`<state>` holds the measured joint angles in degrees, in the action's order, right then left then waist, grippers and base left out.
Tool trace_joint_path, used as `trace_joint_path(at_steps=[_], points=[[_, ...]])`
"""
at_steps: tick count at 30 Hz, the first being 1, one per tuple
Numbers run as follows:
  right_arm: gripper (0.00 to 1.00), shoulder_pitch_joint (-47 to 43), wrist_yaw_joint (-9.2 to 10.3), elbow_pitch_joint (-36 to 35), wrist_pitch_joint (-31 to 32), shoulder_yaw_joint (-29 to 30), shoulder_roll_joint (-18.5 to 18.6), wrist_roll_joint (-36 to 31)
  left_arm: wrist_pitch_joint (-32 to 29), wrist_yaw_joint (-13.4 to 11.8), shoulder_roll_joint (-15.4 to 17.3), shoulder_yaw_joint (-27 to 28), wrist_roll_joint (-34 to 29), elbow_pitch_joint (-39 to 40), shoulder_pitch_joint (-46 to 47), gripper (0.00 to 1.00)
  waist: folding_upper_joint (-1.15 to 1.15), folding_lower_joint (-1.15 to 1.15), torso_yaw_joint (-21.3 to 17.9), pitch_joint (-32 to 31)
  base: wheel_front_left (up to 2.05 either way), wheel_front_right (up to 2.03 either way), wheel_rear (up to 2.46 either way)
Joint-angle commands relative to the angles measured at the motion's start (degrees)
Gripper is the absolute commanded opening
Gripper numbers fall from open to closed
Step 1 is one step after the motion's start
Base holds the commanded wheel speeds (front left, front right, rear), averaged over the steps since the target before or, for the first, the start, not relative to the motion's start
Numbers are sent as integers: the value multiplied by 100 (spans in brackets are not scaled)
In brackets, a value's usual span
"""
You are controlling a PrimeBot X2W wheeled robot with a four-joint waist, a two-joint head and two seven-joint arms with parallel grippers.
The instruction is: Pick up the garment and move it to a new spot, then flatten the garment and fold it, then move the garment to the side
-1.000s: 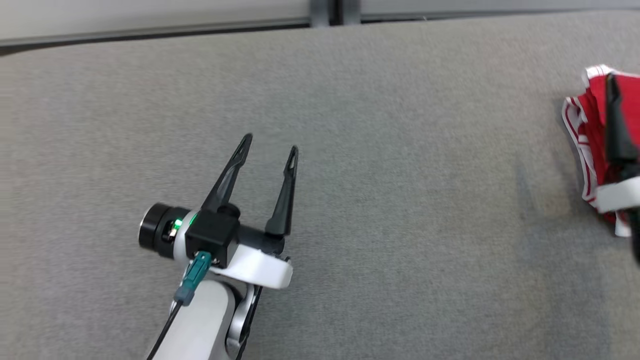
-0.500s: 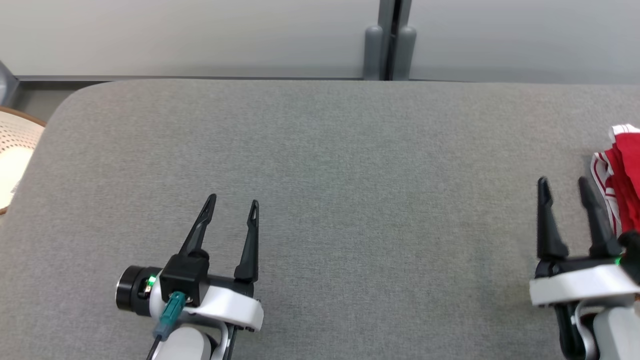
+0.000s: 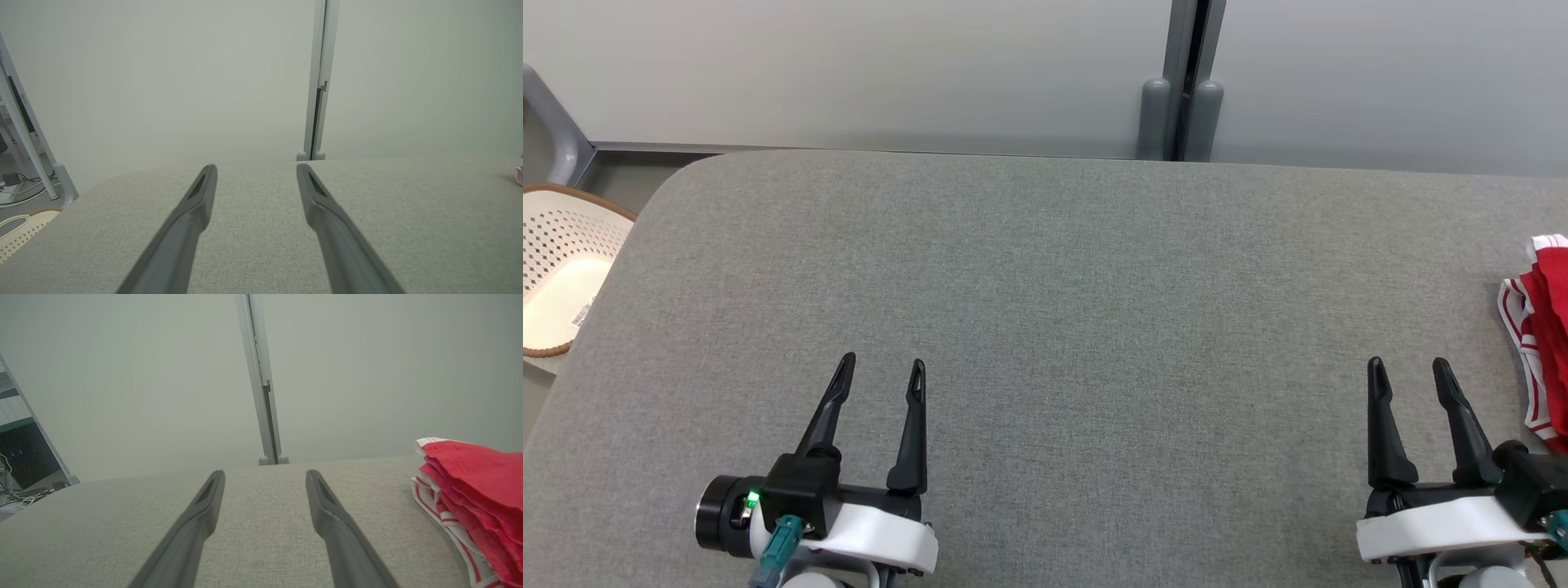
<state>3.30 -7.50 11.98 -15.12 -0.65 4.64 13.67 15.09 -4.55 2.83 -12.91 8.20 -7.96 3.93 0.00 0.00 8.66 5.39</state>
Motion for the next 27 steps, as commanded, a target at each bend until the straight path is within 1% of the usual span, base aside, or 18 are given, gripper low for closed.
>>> trace_joint_path(at_steps=[1,4,6,12,18,27], points=[[100,-52,3,-48,-2,-7,-8,-69,7,-23,20,14,-59,6,-68,100,0,0,4,-7,0,0,0],[100,-33,3,-66,-2,2,-25,-103,7,-58,19,16,42,-30,-92,100,0,0,8,-14,0,0,0],[100,-27,3,-74,-2,19,-34,-118,7,13,19,9,102,-40,-95,100,0,0,12,-19,0,0,0],[100,-20,3,-23,-1,27,-61,-80,7,95,21,4,154,-68,-72,100,0,0,10,-34,0,0,0],[100,-2,3,-15,-2,23,-70,-74,7,30,20,81,322,58,-94,100,0,0,1,-27,0,0,0],[100,13,3,51,-1,6,-70,-116,7,47,20,60,253,51,-115,100,0,0,-12,-56,0,0,0]])
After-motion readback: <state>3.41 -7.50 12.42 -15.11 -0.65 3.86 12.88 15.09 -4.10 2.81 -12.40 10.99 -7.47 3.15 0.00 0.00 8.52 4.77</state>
